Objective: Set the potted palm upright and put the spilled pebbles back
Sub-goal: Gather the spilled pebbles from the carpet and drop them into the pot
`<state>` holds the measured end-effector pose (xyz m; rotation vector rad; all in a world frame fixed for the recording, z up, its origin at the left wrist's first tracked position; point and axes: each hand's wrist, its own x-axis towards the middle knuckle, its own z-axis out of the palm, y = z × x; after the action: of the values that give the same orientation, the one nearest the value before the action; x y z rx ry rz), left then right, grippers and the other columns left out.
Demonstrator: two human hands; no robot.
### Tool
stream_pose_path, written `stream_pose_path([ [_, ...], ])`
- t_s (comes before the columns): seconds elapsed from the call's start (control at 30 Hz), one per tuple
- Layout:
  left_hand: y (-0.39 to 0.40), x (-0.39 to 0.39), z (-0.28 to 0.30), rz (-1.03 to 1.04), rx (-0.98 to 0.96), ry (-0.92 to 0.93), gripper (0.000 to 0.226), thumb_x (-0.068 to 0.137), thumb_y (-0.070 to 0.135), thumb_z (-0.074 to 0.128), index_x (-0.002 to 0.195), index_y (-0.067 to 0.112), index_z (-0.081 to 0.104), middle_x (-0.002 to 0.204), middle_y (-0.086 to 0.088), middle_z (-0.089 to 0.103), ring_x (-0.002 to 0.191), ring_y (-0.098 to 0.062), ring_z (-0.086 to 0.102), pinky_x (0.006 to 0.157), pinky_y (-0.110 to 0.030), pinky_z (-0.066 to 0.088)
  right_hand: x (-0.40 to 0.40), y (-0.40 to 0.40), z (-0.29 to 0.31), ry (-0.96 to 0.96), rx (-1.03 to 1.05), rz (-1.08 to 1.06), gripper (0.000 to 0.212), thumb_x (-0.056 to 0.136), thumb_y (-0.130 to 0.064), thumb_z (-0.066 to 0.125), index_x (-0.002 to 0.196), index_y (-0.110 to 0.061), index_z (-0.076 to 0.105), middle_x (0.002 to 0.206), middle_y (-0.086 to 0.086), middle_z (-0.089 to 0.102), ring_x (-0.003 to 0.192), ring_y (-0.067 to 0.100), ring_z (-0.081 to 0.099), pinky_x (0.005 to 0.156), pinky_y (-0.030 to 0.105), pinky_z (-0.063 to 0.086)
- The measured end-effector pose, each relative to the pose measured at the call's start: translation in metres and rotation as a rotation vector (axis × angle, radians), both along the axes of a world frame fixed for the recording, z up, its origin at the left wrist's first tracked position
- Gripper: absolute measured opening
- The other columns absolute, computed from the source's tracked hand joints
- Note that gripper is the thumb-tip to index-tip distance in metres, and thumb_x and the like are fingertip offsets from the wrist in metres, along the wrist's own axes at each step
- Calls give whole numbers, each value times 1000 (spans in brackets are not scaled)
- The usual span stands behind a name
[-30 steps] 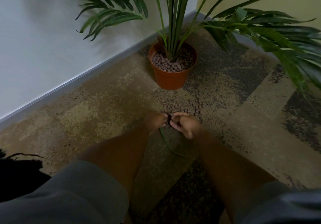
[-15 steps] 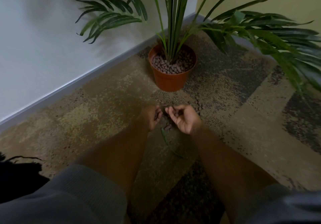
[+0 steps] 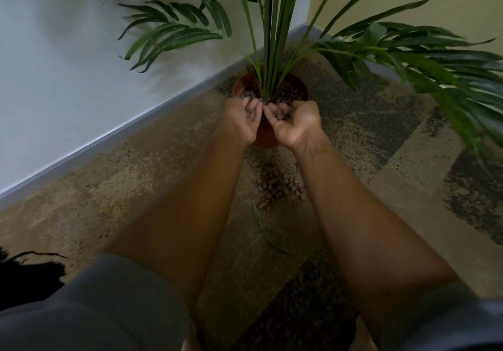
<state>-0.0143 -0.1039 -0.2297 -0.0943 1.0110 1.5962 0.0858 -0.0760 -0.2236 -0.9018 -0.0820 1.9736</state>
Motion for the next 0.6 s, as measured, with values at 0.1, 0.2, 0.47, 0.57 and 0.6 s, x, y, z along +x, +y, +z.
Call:
stream_pose_path([
  [0.1,10,-1,11,-32,90,-14,28,103,28,33,109,5,49,74,-7,41,63,-15,42,76,-27,49,-2,4,14,17,56,27,35,101,-12,23,115,3,52,107,21,54,100,31,57,109,48,40],
  [0.2,12,-5,16,-87,164,-62,41,104,26,31,120,-8,47,98,-15,56,86,-22,57,89,-32,51,-1,3,24,14,92,62,44,102,-11,21,136,9,41,126,25,52,120,37,52,107,45,41],
  [0.47,2,-4,16,-49,124,-103,48,102,8,28,147,-7,24,152,-23,31,143,-33,29,118,-43,25,4,1,12,42,80,65,49,102,-8,24,150,4,23,151,25,33,139,36,39,115,41,34],
  [0.57,-7,-3,7,-20,107,-76,43,103,11,26,144,1,36,146,-17,44,135,-27,44,112,-36,38,10,-5,6,36,84,65,46,101,-4,26,146,9,28,148,28,37,136,37,43,111,41,41],
  [0.6,-10,-3,3,-13,85,-62,42,104,13,25,142,5,40,142,-13,50,127,-21,52,105,-31,44,13,-7,5,37,90,77,44,101,-3,27,144,8,31,144,29,42,131,39,48,107,41,45],
])
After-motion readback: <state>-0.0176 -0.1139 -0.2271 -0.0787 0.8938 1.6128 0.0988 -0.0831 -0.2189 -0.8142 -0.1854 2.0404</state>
